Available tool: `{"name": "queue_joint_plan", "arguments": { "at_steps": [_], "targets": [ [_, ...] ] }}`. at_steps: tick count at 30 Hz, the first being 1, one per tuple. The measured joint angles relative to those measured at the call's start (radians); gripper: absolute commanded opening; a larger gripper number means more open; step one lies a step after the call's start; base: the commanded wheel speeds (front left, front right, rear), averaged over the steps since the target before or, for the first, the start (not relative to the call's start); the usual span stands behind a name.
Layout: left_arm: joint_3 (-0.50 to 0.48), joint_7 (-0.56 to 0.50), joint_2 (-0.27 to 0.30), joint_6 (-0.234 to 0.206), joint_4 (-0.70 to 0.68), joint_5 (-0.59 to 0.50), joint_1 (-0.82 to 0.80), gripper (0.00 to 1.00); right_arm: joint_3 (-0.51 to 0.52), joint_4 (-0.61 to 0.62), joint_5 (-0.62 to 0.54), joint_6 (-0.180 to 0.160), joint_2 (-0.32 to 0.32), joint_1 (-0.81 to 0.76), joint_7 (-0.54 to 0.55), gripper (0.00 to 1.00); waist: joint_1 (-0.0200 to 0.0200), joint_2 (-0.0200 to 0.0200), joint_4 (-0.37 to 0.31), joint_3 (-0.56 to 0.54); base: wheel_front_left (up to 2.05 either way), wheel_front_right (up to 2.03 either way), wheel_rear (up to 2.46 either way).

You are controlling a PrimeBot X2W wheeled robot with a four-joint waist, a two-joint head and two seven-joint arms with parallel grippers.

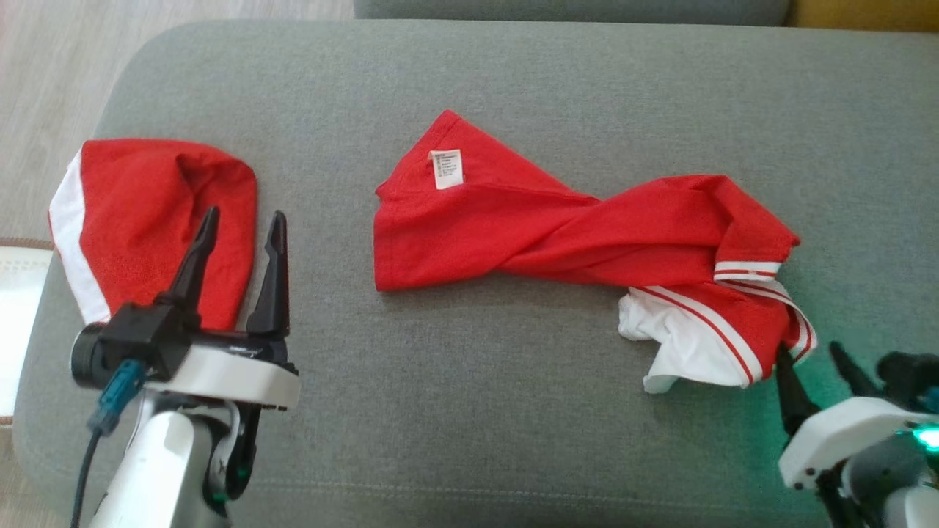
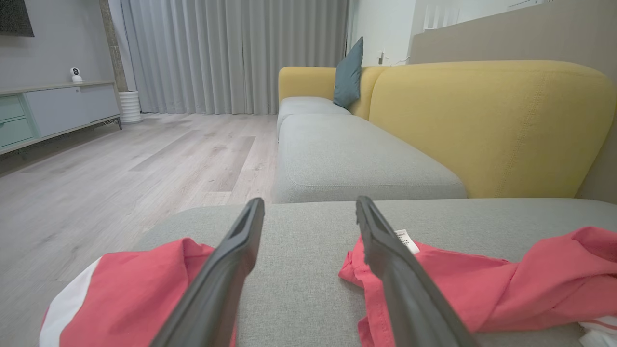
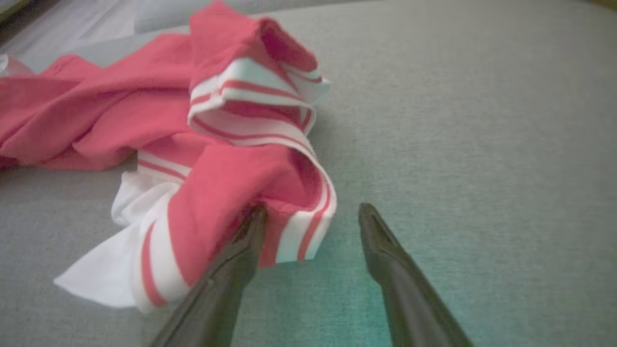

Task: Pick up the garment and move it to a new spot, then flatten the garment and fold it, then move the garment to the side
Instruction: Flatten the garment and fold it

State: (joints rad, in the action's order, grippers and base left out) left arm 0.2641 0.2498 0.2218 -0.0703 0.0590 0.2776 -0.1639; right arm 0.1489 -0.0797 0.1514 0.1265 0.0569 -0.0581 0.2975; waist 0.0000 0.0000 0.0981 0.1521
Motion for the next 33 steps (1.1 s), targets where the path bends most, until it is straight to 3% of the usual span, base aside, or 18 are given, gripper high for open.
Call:
{"name": "queue_joint_plan", "arguments": {
  "at_steps": [7, 15, 33],
  "targets": [
    [-0.025, 0.0, -0.003, -0.002, 0.008, -0.01, 0.045, 1.0, 0.018, 0.116, 0.005, 0.0, -0.014, -0.031, -0.133, 1.0, 0.0, 0.0, -0.019, -0.021, 0.0, 0.0, 0.0],
    [-0.043, 0.0, -0.002, -0.01, 0.011, -0.012, 0.064, 1.0, -0.083, 0.239, -0.005, 0.0, -0.014, -0.011, -0.165, 1.0, 0.0, 0.0, -0.041, -0.054, 0.0, 0.0, 0.0],
    [-0.019, 0.0, 0.01, -0.01, 0.026, -0.021, 0.079, 1.0, -0.095, 0.205, 0.016, 0.0, -0.014, -0.011, -0.152, 1.0, 0.0, 0.0, -0.044, -0.049, 0.0, 0.0, 0.0]
  ]
}}
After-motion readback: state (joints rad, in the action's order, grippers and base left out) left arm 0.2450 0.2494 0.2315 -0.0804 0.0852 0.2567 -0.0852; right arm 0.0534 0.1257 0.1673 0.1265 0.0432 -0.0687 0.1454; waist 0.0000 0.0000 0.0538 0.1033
